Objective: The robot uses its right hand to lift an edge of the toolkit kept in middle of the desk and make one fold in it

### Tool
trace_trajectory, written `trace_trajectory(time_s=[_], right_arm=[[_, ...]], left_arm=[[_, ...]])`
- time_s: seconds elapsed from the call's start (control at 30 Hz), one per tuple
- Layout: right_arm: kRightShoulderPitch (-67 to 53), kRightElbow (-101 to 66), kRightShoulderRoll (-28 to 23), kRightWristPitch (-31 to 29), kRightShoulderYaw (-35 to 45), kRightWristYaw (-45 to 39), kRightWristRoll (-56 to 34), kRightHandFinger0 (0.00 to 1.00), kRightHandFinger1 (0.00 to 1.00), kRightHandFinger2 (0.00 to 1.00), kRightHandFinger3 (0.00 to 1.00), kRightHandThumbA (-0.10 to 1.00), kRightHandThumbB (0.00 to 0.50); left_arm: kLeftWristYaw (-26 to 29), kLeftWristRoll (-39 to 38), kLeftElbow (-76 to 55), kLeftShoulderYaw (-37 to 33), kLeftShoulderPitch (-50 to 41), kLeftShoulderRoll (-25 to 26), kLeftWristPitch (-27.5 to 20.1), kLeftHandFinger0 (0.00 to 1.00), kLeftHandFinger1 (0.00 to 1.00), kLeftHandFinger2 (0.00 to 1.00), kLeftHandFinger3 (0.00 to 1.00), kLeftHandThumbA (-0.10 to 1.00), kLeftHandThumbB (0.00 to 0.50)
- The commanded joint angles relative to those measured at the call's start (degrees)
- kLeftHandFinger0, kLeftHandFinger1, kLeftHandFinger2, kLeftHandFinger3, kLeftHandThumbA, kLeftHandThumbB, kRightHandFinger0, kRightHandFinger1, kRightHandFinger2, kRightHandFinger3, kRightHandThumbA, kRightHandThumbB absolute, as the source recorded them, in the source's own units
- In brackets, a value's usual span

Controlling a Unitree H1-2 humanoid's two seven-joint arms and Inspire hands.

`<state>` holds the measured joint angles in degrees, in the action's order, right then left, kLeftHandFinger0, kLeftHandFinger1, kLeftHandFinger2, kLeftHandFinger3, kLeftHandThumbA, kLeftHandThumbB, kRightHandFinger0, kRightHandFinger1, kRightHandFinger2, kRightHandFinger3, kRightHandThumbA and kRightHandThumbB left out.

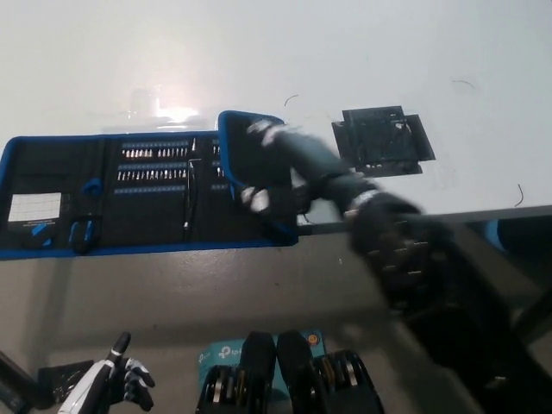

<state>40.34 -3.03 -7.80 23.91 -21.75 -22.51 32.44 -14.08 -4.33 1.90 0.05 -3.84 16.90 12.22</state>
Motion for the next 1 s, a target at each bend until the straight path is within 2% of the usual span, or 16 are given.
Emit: trace_trajectory(time_s=[0.0,0.1,0.13,0.23,0.33,0.37,0.4,0.5,0.53,0.6,0.63,0.73,0.8,0.9,0.93,0.97], right_arm=[[-1.7,-6.6,-3.5,-0.2,6.3,-3.2,-8.9,1.0,1.0,1.0,1.0,0.47,0.431],[-4.8,-10.2,-5.8,-0.8,12.1,-3.1,-13.9,1.0,1.0,1.0,1.0,0.45,0.411],[-6.1,-11.3,-5.6,-0.2,14.9,-2.6,-16.4,1.0,1.0,1.0,1.0,0.39,0.406],[-8.7,-13.0,-5.1,1.0,19.5,-1.9,-20.0,1.0,1.0,1.0,1.0,0.32,0.383],[-15.1,-13.1,-5.1,-3.8,24.8,1.1,-22.5,1.0,1.0,1.0,1.0,0.3,0.309],[-16.7,-12.5,-4.8,-5.4,26.0,2.0,-22.9,1.0,1.0,1.0,1.0,0.22,0.281],[-19.8,-11.5,-4.3,-7.9,28.4,3.9,-23.6,0.94,1.0,1.0,1.0,0.16,0.264],[-23.5,-9.0,-3.0,-11.8,31.9,6.5,-24.6,0.8,1.0,1.0,1.0,0.1,0.252],[-26.2,-7.3,-3.1,-14.8,32.9,7.7,-24.1,0.85,1.0,1.0,1.0,0.13,0.245],[-27.8,-6.1,-3.1,-17.4,33.4,8.9,-23.6,0.82,0.94,1.0,1.0,0.1,0.235],[-30.3,-3.0,-3.3,-22.2,34.6,10.7,-23.7,0.68,0.77,0.9,1.0,0.03,0.213],[-31.6,-1.2,-3.0,-24.6,35.7,11.8,-24.8,0.63,0.68,0.75,0.95,-0.01,0.213],[-34.0,2.1,-2.8,-26.7,37.8,12.7,-26.5,0.6,0.61,0.66,0.93,-0.07,0.2],[-35.8,4.9,-3.0,-28.6,38.7,13.6,-26.5,0.55,0.56,0.64,0.91,-0.08,0.174],[-36.4,5.9,-3.0,-28.4,38.9,14.5,-25.7,0.44,0.46,0.57,0.88,-0.05,0.181],[-37.0,9.0,-3.0,-30.5,39.2,14.7,-26.1,0.32,0.34,0.48,0.85,-0.09,0.173]], left_arm=[[-0.6,-0.5,-0.9,0.6,-0.4,1.1,-0.7,0.45,0.35,0.26,0.28,1.0,0.5],[-0.3,-0.3,-0.4,0.7,-0.1,1.0,-1.0,0.42,0.32,0.25,0.27,1.0,0.5],[-0.3,-0.3,-0.2,0.7,0.1,1.0,-1.0,0.42,0.33,0.25,0.26,1.0,0.5],[0.0,0.1,-1.0,0.6,-0.1,0.9,-0.4,0.43,0.34,0.26,0.27,1.0,0.5],[-0.1,-0.1,-0.8,0.7,-0.5,0.9,-0.9,0.44,0.36,0.27,0.27,1.0,0.5],[-0.1,-0.2,-0.8,0.8,-0.5,1.0,-1.0,0.42,0.34,0.26,0.29,1.0,0.5],[-0.3,-0.4,-0.5,0.9,-0.5,1.0,-1.4,0.4,0.33,0.26,0.29,1.0,0.5],[0.0,-0.5,-0.7,1.2,-0.2,0.9,-0.5,0.43,0.36,0.29,0.32,1.0,0.5],[0.2,-0.4,-1.3,1.2,-0.4,0.8,-0.1,0.43,0.35,0.28,0.31,1.0,0.5],[0.0,-0.7,-1.1,1.3,-0.6,0.7,-0.9,0.45,0.35,0.27,0.3,1.0,0.5],[-0.2,-1.0,-0.6,1.5,-0.4,0.6,-1.3,0.39,0.31,0.26,0.29,1.0,0.5],[-0.2,-1.0,-0.3,1.5,0.1,0.8,-1.1,0.38,0.31,0.27,0.31,1.0,0.5],[0.0,-0.9,-0.1,1.5,0.1,0.7,-1.4,0.39,0.32,0.26,0.28,1.0,0.5],[0.1,-0.6,-0.5,1.4,-0.1,0.7,-1.3,0.4,0.32,0.26,0.27,1.0,0.5],[0.1,-0.4,-0.4,1.3,-0.2,0.8,-1.8,0.39,0.31,0.24,0.27,1.0,0.5],[0.4,-0.2,-0.7,1.3,-0.4,0.7,-1.1,0.38,0.31,0.24,0.28,1.0,0.5]])
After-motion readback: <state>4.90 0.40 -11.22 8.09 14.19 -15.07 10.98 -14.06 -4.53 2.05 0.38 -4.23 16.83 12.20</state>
